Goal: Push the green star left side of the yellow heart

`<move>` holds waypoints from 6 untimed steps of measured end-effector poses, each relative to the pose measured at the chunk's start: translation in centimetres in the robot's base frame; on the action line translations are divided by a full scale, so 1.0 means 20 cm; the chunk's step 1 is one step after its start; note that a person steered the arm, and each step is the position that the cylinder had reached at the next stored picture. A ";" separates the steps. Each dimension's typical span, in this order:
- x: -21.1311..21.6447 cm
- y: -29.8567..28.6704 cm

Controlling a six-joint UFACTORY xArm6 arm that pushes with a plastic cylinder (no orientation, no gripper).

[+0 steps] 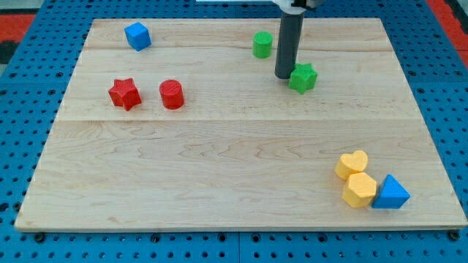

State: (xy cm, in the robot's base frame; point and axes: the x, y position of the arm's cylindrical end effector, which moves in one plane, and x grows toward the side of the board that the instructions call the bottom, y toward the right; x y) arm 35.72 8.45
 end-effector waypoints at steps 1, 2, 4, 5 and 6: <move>0.14 -0.06; -0.10 -0.08; 0.34 0.24; 0.68 -0.01; 0.65 -0.07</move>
